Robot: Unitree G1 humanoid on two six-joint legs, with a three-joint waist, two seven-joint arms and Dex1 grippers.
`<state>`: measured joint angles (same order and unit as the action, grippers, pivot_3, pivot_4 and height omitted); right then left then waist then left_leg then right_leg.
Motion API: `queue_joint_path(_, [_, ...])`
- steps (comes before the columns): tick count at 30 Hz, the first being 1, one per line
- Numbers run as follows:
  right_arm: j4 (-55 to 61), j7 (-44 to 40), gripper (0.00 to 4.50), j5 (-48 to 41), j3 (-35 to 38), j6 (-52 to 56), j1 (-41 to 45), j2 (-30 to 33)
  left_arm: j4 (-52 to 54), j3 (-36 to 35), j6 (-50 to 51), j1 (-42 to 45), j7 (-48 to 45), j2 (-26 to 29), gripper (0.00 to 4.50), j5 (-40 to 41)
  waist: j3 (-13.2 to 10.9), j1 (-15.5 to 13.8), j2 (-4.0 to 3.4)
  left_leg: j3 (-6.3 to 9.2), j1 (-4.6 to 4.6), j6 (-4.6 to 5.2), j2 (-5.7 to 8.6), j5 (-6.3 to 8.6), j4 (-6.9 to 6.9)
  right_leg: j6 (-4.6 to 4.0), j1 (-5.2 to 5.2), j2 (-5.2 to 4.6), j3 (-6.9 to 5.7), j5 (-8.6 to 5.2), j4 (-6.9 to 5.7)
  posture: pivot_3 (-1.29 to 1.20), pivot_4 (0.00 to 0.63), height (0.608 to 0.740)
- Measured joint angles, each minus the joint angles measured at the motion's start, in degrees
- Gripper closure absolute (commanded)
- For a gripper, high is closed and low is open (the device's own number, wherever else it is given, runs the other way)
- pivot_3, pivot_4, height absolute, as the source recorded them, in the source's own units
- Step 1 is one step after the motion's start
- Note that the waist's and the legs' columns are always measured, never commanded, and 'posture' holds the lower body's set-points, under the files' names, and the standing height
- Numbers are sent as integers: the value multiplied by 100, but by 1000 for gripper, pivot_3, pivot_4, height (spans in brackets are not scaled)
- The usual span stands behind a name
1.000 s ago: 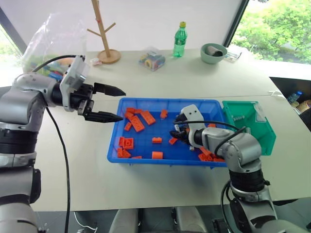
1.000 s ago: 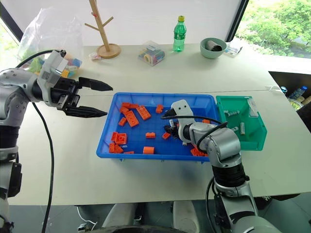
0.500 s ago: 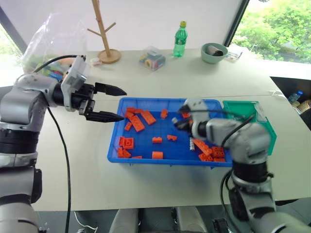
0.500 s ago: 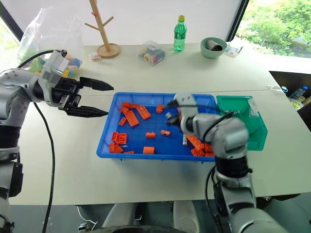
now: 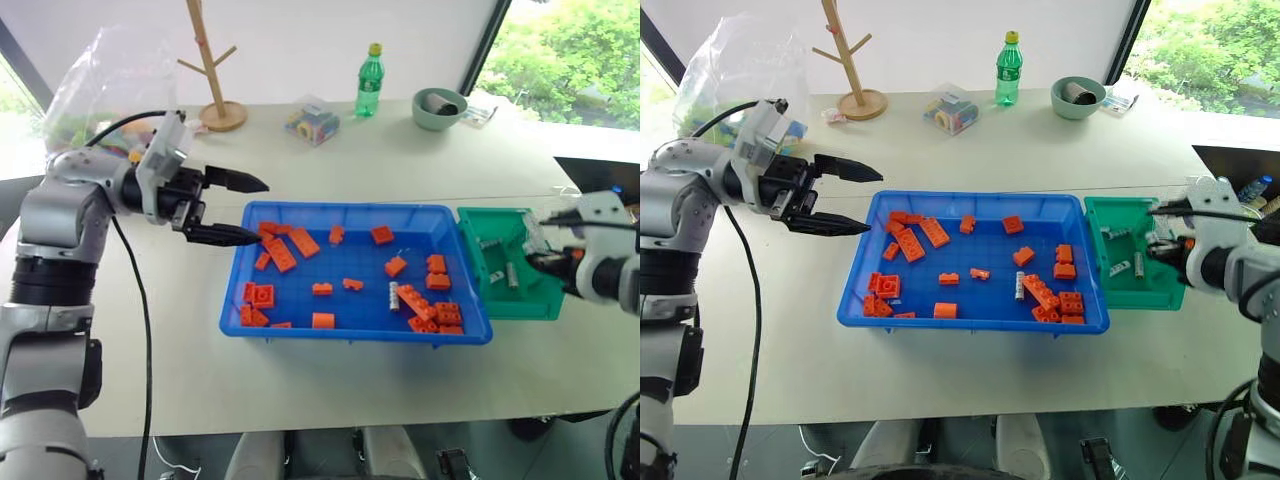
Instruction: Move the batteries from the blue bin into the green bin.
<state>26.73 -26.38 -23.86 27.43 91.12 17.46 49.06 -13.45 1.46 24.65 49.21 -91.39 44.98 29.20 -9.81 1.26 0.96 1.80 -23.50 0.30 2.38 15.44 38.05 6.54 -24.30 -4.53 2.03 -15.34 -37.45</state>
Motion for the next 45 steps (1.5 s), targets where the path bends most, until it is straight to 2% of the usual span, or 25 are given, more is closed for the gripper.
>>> queue_joint_path(4, [54, 38, 1165, 10, -22, -289, -126, -187, -64, 2, -38, 74, -81, -26, 0, -30, 0, -26, 0, -2, 0, 0, 3, 0, 5, 1, 1, 3, 1, 0, -2, 0, 150, 727])
queue_joint_path(8, [0, 75, 1165, 7, -63, -435, 341, -123, -117, 5, -40, 87, -90, -23, 0, -49, -1, -24, -1, -2, 0, 0, 3, 0, 6, 1, 1, 2, 1, 0, -1, 0, 150, 727])
queue_joint_path(11, [42, 132, 1165, -53, -208, -289, 1153, -153, -110, 9, -36, 99, -91, -24, 0, -51, -1, -9, -1, 1, 0, -1, -1, 0, 3, 0, -2, -1, 1, 0, -2, 0, 150, 727])
queue_joint_path(14, [366, 306, 1165, -454, -396, 6, 1683, -886, -94, 8, -24, 102, -91, -16, 0, -53, 2, -8, 4, 8, 0, -1, -9, 0, 0, 0, -2, 4, -2, 0, 0, 0, 150, 727])
queue_joint_path(16, [466, 508, 1165, -927, -622, 96, 1604, -1536, -74, 10, -19, 102, -90, -21, 0, -56, 2, -20, 2, 7, -3, -1, -7, 0, -2, 0, -4, 1, -1, 0, -1, 0, 150, 727])
queue_joint_path(18, [554, 712, 1165, -1277, -861, 98, 1335, -1741, -53, 8, -16, 101, -91, -1, 0, -60, 0, -76, 0, 8, -12, -1, 4, -1, 2, 0, -8, -8, -4, 0, 1, 0, 150, 727])
queue_joint_path(21, [991, 821, 1165, -1413, -1360, 99, 929, -1162, -44, 3, 8, 99, -91, 57, 0, -71, 0, -101, 2, 7, -25, 1, 20, 1, 12, 1, -6, -17, -6, 1, 20, 0, 150, 727])
queue_joint_path(26, [837, 789, 1165, -1802, -1269, 99, 552, -872, -35, 2, 14, 99, -90, 63, 0, -74, 1, -49, 3, 6, -25, 3, 15, 2, 13, 14, -3, -15, -6, 8, 23, 0, 150, 727])
queue_joint_path(33, [316, 1146, 1165, -2797, -776, 99, 326, -1088, -17, 2, 14, 98, -75, 58, 0, -80, 0, -31, 3, 6, -20, 3, 6, 2, 9, 14, -5, -12, -5, 8, 19, 0, 150, 727])
queue_joint_path(37, [157, 1606, 24, -3421, -719, 99, 327, -1191, -7, 1, 14, 87, -51, 58, 0, -97, 1, -39, 3, 5, -20, 3, 6, 2, 10, 14, -5, -14, -5, 8, 20, 0, 150, 727])
queue_joint_path(45, [20, 2253, 24, -4173, -807, 99, 280, -870, 87, 4, 101, 35, -83, 82, 0, -84, 1, -46, 3, 6, -20, 3, 6, 2, 10, 14, -4, -14, -5, 8, 20, 0, 150, 727])
